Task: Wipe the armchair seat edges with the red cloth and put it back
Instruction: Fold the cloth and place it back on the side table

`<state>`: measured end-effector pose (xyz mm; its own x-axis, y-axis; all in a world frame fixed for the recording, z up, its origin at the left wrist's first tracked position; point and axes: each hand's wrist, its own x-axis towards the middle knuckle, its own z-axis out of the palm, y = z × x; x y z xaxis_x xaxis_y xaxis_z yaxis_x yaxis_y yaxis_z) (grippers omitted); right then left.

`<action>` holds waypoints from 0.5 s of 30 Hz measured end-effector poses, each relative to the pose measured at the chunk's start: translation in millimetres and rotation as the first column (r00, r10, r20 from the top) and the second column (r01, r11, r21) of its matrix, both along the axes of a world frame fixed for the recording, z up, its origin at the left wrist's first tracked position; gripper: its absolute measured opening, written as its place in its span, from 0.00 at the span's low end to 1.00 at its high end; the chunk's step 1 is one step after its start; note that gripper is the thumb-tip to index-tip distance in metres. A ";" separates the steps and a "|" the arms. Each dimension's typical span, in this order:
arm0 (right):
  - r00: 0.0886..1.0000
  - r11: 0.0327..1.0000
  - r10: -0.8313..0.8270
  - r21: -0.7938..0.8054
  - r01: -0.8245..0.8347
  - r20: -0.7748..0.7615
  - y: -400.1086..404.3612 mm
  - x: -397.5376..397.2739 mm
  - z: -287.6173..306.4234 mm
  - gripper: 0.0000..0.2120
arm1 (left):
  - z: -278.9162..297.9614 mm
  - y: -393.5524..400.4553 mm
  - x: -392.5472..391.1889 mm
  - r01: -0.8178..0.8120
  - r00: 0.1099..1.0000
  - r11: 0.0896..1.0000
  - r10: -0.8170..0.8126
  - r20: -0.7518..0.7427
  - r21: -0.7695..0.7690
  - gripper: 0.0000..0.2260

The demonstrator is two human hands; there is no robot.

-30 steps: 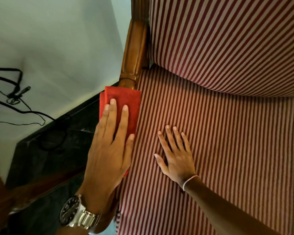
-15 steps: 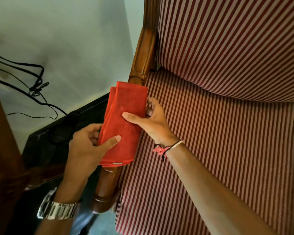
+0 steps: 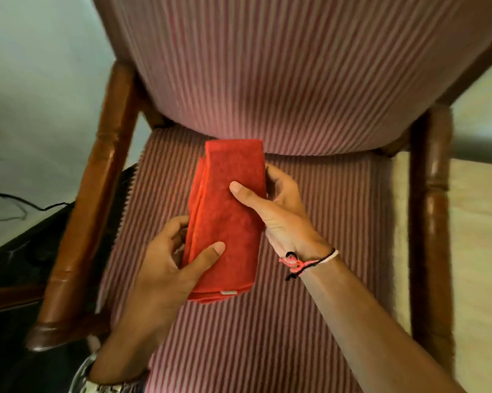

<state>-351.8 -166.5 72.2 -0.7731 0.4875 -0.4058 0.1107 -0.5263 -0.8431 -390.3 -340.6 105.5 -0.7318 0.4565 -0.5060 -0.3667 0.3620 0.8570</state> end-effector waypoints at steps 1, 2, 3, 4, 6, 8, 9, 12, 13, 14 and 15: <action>1.000 1.000 -0.020 0.008 0.020 -0.005 22.9 24.8 6.4 0.15 | 0.9 22.3 21.4 0.019 1.000 1.000 -0.020 0.011 0.016 0.19; 0.999 0.999 -0.032 0.010 0.032 -0.018 42.3 46.8 11.7 0.14 | 2.0 41.3 40.1 0.037 0.999 0.999 -0.038 0.022 0.032 0.19; 0.999 0.999 -0.049 0.007 0.049 -0.024 60.0 67.3 15.3 0.14 | 3.1 58.7 57.5 0.058 0.998 0.997 -0.060 0.030 0.045 0.19; 0.997 0.998 -0.066 0.006 0.066 -0.031 82.0 93.1 19.2 0.14 | 3.6 81.0 79.0 0.082 0.996 0.995 -0.084 0.038 0.055 0.19; 0.994 0.994 -0.107 0.017 0.108 -0.029 125.3 143.4 25.1 0.15 | 4.5 126.9 123.5 0.115 0.991 0.990 -0.120 0.056 0.081 0.20; 0.990 0.990 -0.143 0.013 0.143 -0.010 153.3 176.9 27.5 0.17 | 4.3 156.6 155.1 0.128 0.988 0.986 -0.136 0.074 0.103 0.20; 0.989 0.988 -0.151 0.012 0.151 0.007 172.0 201.5 29.0 0.17 | 3.7 176.9 178.3 0.138 0.986 0.985 -0.147 0.082 0.103 0.20; 0.990 0.991 -0.134 0.026 0.133 0.051 222.6 261.5 27.4 0.15 | -0.3 228.7 237.2 0.140 0.983 0.984 -0.152 0.103 0.111 0.20; 0.988 0.991 -0.133 0.026 0.131 0.073 237.7 279.9 24.7 0.14 | -2.3 243.9 255.7 0.146 0.981 0.983 -0.159 0.113 0.111 0.20; 0.988 0.992 -0.128 0.027 0.126 0.090 253.6 298.6 21.6 0.15 | -5.0 259.9 275.1 0.150 0.979 0.982 -0.163 0.121 0.112 0.20; 0.987 0.992 -0.123 0.028 0.121 0.099 264.7 311.2 17.1 0.15 | -8.7 271.1 289.4 0.150 0.979 0.982 -0.164 0.119 0.115 0.19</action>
<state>-40.5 98.1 89.3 -0.6629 0.5855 -0.4667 0.1316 -0.5225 -0.8424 -101.0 -69.5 96.8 -0.5797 0.6161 -0.5333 -0.4211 0.3338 0.8434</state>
